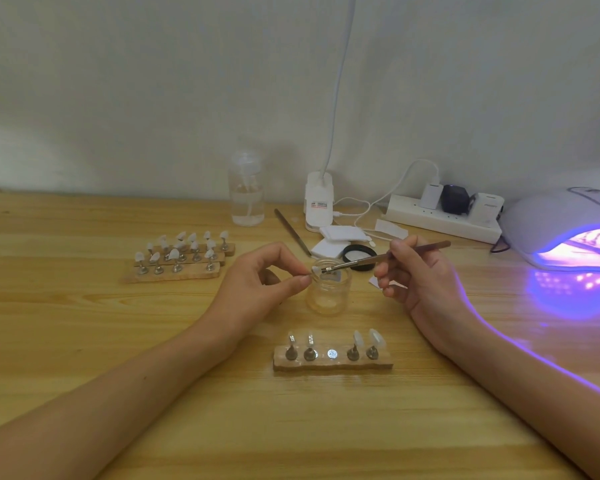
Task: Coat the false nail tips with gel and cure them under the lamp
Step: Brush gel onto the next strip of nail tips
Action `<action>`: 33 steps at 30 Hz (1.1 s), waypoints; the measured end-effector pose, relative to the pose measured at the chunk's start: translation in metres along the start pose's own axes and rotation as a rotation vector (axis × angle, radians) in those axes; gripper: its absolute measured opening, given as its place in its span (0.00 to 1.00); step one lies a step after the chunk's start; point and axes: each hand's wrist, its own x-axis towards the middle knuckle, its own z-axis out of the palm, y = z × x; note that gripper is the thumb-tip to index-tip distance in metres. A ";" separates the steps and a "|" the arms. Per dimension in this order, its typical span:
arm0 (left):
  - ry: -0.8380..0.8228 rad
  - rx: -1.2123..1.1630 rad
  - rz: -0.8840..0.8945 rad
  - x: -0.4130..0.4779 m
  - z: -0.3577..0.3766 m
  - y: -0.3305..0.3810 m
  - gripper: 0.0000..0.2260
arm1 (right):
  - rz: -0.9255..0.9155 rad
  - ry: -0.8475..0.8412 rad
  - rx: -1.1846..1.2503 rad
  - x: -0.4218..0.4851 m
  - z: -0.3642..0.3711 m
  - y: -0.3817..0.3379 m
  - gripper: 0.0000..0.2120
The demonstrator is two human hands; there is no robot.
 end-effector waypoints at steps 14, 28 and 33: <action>0.006 -0.007 0.012 0.000 0.000 0.000 0.05 | -0.051 -0.051 -0.008 0.000 0.001 0.002 0.09; 0.005 -0.004 0.023 0.000 0.000 -0.001 0.06 | -0.072 0.005 -0.015 0.001 -0.001 0.002 0.07; 0.009 0.003 0.020 0.001 0.000 -0.003 0.06 | -0.089 -0.057 -0.039 -0.001 0.002 0.001 0.09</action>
